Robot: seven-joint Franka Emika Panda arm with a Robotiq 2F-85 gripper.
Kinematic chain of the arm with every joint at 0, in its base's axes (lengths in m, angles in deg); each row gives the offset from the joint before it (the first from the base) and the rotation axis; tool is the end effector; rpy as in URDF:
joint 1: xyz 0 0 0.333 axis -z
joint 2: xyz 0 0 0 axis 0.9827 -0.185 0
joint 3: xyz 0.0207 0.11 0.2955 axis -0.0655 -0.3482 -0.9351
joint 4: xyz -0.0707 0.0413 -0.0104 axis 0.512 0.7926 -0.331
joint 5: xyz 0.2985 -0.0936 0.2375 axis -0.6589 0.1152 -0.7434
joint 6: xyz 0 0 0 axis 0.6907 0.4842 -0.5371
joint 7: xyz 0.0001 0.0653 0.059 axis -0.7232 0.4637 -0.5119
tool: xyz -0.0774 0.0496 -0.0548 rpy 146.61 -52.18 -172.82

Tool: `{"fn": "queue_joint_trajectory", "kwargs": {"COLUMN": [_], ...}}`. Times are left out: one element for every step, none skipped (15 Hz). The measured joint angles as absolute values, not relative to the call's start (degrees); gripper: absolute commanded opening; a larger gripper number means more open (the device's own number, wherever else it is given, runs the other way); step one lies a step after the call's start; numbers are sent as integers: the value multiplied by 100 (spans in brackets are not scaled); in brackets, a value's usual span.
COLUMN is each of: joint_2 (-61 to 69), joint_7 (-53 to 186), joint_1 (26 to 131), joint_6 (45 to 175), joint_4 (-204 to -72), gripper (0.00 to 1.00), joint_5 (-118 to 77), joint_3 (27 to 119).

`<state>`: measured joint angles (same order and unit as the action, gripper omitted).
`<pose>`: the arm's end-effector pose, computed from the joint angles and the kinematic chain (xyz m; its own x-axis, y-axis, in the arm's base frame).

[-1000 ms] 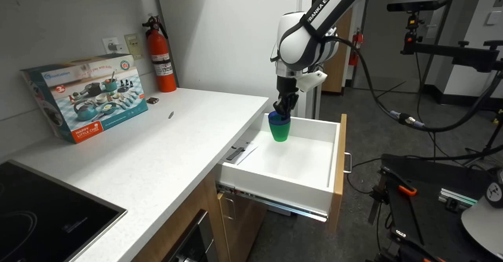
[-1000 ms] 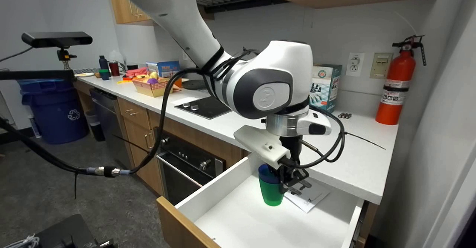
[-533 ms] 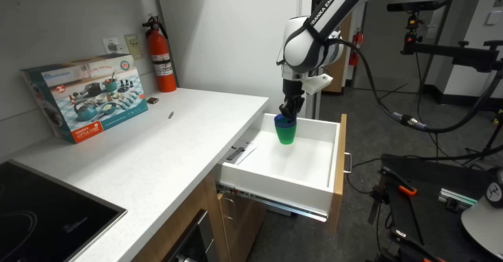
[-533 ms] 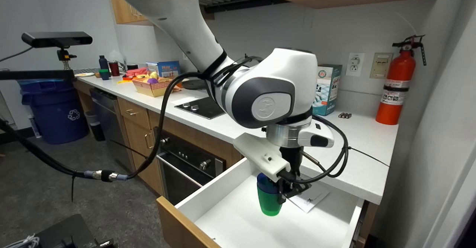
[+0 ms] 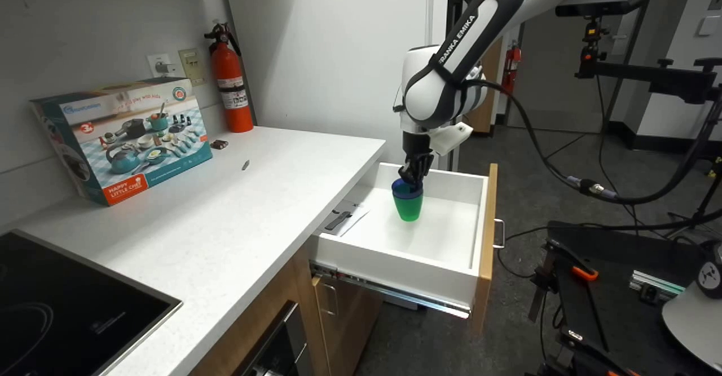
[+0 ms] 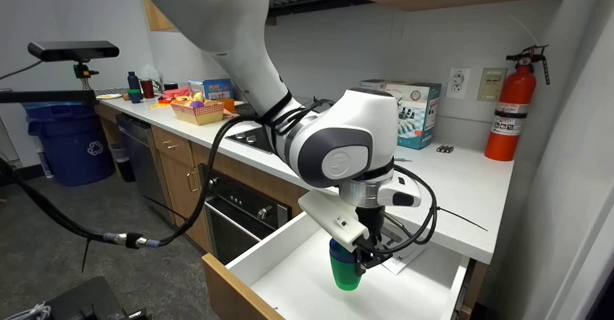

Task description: Put the cup inside the drawer

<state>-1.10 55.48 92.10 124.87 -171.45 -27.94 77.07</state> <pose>0.5242 -0.2006 0.2134 0.9543 -0.2970 0.0337 -0.2976 -0.9545 0.0158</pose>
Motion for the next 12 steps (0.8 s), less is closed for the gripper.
{"fn": "queue_joint_trajectory", "kwargs": {"joint_2": [-186,-246,-294,-328,-351,-365,-375,-381,-388,-396,-401,-403], "joint_7": [5594,5630,5657,5680,5708,5745,5776,5800,5823,5845,5862,5872], "joint_1": [9185,9160,9136,9115,9097,9081,9066,9052,9040,9029,9019,9010], "joint_6": [12549,12599,12646,12672,12686,12693,12695,12696,12697,12697,12697,12697], "joint_4": [-17130,-17113,-17095,-17069,-17040,-17014,-16986,-16966,-16947,-16929,-16913,-16903], "gripper": [2,2,2,2,2,2,2,2,2,2,2,2], "joint_5": [-2765,-2757,-2756,-2756,-2756,-2756,-2756,-2756,-2756,-2756,-2756,-2756], "joint_3": [7707,7706,7706,7706,7706,7706,7706,7706,7706,7706,7706,7706]}}
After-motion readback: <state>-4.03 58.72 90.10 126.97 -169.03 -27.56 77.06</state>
